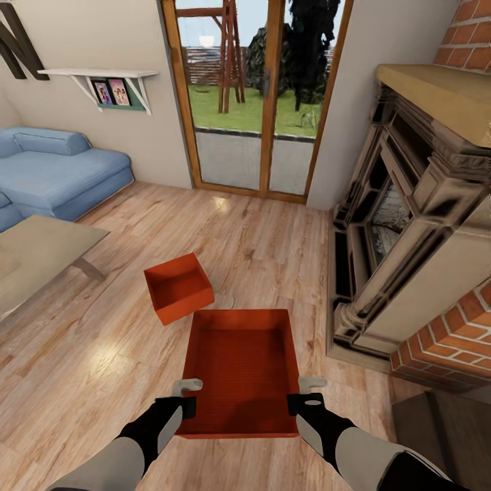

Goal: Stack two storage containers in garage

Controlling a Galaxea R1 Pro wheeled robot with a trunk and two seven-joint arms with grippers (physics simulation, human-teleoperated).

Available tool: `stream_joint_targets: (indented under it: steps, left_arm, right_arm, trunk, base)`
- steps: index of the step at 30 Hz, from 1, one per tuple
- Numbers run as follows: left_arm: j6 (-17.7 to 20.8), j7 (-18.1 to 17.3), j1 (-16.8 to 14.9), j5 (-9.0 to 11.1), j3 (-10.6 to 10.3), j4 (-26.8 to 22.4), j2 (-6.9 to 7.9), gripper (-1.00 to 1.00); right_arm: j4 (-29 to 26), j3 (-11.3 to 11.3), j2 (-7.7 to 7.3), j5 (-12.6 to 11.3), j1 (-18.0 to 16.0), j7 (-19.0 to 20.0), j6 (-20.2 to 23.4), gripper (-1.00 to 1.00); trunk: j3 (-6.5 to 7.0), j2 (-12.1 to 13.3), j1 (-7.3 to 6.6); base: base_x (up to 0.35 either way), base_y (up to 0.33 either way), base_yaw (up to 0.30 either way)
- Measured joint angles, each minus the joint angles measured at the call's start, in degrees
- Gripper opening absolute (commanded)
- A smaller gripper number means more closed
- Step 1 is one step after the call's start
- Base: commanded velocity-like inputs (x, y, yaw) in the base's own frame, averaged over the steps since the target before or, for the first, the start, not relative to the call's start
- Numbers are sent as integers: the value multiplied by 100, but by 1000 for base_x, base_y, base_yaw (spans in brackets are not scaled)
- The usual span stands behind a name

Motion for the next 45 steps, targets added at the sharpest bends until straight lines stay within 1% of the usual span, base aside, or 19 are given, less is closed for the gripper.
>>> stream_joint_targets:
  steps: [45]
  left_arm:
    - [3,5,0,-8,11,8,-5,-100]
  right_arm:
    - [1,-12,-3,18,0,11,14,-100]
  trunk:
    - [388,0,0]
  base:
    - [0,0,0]
